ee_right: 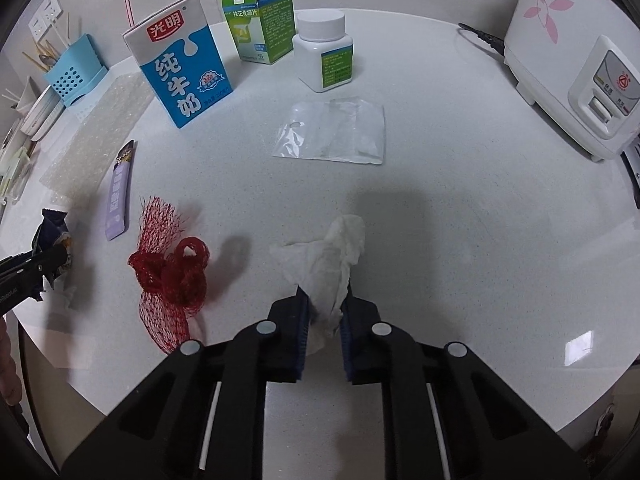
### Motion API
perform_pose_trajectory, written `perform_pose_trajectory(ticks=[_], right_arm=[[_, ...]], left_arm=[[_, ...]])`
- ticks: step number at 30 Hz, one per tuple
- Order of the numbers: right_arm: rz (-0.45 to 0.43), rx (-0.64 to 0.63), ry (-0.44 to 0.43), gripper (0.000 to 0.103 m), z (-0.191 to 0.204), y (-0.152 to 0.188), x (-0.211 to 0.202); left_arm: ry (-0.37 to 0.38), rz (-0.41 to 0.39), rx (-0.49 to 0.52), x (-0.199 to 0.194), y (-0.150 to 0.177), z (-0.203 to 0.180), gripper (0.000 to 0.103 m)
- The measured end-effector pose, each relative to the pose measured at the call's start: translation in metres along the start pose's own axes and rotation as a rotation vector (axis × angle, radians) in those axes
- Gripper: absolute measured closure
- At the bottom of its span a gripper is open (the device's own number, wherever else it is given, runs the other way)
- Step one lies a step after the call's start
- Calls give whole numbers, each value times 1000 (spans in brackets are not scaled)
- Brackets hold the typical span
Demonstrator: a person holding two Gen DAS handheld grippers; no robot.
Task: Collect trash
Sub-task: 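Grasp the white tissue with the right tool while the left tool grasps the blue wrapper, then carry the tissue and blue wrapper down over the black wastebasket with both tools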
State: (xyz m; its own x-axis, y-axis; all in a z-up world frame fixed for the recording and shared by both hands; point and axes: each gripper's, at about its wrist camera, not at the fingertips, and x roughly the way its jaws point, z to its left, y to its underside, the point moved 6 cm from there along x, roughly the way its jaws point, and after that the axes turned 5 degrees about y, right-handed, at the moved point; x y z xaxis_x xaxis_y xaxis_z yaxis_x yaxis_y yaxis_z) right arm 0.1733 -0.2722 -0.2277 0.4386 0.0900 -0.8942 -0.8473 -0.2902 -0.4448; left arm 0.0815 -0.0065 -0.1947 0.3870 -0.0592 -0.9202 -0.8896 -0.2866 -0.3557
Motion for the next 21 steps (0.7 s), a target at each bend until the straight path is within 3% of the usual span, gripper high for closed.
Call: perform_pose_trajectory(ticks=[11, 21], right_arm=[[-10, -70, -61, 91, -16, 3, -4], [-4, -133, -82, 91, -25, 18, -13]], left_arm=[[-43, -25, -99, -17, 10, -1, 68], [-66, -73, -93, -43, 24, -16, 68]])
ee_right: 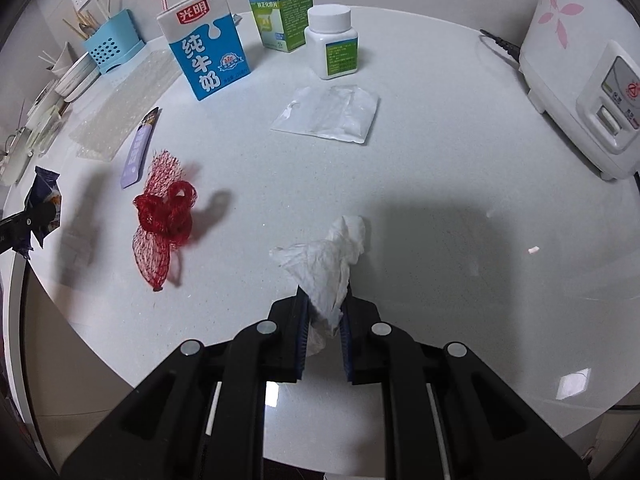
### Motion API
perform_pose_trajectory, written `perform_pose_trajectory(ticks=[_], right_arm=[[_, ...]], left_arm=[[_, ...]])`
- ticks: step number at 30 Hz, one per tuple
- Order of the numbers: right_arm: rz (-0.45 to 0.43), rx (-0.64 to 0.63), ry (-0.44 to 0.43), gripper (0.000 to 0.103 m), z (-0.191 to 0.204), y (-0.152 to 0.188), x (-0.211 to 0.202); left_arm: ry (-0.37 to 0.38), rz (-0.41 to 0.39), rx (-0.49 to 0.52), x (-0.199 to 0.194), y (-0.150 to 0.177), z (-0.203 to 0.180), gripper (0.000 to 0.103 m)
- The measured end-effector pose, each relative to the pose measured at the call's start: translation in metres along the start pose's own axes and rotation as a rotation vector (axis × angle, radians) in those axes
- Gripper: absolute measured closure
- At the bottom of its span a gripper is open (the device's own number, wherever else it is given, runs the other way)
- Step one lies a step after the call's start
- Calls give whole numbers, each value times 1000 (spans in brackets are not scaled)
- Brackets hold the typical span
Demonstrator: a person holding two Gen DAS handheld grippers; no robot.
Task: Collect trash
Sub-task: 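Carry the tissue and blue wrapper down over the black wastebasket with both tools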
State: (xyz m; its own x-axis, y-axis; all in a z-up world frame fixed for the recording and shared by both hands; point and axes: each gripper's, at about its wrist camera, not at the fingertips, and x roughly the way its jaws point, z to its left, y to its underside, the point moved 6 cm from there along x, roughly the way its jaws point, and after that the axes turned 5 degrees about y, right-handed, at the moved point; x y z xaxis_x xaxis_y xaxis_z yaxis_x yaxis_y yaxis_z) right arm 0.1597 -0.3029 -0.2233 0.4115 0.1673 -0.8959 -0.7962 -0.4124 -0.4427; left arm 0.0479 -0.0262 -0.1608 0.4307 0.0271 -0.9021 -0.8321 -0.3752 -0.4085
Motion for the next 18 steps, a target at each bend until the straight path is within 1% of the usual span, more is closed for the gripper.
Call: perform_pose_trajectory(ticks=[3, 5, 8, 14, 18], right_arm=[[-22, 20, 7, 91, 2, 2, -13], [-38, 29, 24, 91, 6, 2, -21], [-51, 61, 25, 91, 15, 6, -34], [-79, 82, 48, 91, 48, 25, -55], [-80, 104, 52, 91, 74, 46, -66]], left_arm=[[17, -11, 11, -7, 5, -1, 69], [36, -18, 22, -12, 9, 0, 69], [63, -27, 38, -20, 15, 3, 69], [105, -42, 76, -36, 35, 18, 69], [133, -52, 103, -48, 51, 31, 70]])
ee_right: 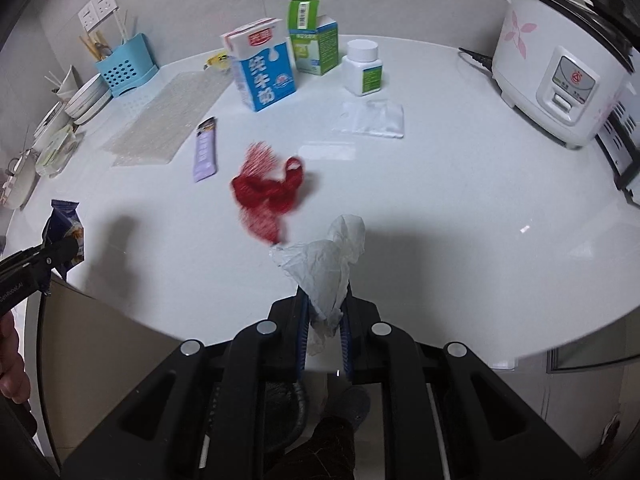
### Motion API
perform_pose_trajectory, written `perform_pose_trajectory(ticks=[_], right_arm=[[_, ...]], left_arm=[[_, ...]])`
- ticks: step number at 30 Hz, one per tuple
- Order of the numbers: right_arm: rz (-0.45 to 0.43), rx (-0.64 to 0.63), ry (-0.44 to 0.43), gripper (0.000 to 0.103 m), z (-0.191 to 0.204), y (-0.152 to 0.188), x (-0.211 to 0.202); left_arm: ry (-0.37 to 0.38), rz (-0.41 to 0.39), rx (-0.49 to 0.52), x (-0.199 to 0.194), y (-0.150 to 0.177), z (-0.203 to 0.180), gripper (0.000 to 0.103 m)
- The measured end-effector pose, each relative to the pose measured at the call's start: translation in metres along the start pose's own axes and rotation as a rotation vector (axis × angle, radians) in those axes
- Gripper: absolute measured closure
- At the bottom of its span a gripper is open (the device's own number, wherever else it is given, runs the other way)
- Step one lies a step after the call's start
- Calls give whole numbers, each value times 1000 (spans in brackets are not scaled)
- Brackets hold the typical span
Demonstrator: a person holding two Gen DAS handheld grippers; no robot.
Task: Collect trash
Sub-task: 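Carry the tissue and blue wrapper down over the black wastebasket with both tools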
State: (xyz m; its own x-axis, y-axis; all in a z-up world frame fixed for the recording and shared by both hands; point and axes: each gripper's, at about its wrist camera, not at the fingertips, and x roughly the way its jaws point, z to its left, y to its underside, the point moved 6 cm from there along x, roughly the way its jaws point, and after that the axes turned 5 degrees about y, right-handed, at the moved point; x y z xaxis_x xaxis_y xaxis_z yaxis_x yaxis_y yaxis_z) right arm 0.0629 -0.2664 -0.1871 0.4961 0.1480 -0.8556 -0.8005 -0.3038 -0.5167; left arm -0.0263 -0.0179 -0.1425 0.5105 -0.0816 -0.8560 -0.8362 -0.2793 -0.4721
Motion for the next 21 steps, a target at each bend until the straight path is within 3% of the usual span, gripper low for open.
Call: perform_pose_trajectory(ticks=[21], right_arm=[[-6, 68, -31, 91, 90, 103, -32]], left_arm=[[93, 67, 85, -24, 108, 30, 71]])
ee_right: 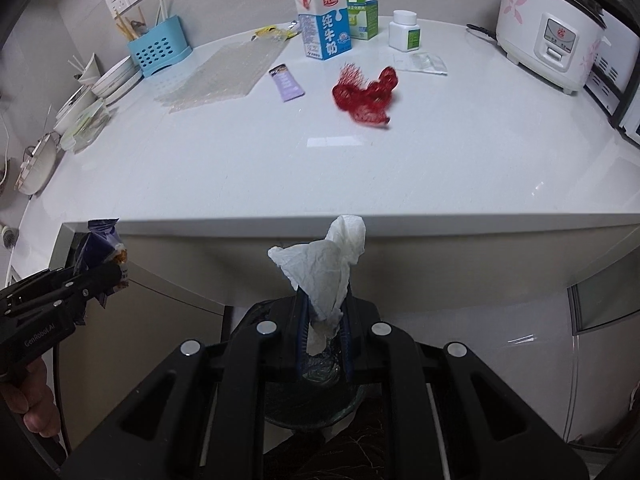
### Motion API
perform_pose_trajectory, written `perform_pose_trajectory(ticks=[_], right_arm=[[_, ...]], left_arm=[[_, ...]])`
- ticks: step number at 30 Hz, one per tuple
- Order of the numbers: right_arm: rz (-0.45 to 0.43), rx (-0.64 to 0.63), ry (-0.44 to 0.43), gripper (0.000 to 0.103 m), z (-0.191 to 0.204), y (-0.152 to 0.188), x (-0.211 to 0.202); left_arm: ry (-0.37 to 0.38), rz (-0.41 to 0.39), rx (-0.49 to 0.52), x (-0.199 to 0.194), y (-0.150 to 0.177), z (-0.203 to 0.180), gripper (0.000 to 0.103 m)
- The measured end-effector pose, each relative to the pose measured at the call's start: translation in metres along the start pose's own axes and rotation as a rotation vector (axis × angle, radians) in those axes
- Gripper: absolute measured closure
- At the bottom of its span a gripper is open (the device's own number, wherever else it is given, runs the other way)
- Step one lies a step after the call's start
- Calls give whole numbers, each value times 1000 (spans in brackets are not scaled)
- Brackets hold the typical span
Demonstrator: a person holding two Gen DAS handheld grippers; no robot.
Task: Collect trash
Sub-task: 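Carry the tissue and blue wrapper down over the black wastebasket with both tools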
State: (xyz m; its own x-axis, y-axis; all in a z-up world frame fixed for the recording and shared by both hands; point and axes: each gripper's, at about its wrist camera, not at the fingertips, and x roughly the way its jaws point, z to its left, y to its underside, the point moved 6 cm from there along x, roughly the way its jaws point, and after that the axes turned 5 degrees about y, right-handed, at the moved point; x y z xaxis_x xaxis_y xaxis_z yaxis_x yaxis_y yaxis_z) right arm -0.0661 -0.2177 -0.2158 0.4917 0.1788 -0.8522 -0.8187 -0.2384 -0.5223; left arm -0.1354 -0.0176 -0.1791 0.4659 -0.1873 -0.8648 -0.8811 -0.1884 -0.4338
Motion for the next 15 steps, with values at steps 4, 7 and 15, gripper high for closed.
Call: perform_pose_trajectory(ticks=[4, 7, 15], right_arm=[[5, -9, -15, 91, 9, 19, 3], [21, -28, -18, 91, 15, 33, 9], [85, -56, -24, 91, 28, 65, 37]], left_arm=[[10, 33, 1, 9, 20, 2, 71], [16, 58, -5, 19, 35, 6, 71], [9, 120, -32, 48, 65, 25, 72]])
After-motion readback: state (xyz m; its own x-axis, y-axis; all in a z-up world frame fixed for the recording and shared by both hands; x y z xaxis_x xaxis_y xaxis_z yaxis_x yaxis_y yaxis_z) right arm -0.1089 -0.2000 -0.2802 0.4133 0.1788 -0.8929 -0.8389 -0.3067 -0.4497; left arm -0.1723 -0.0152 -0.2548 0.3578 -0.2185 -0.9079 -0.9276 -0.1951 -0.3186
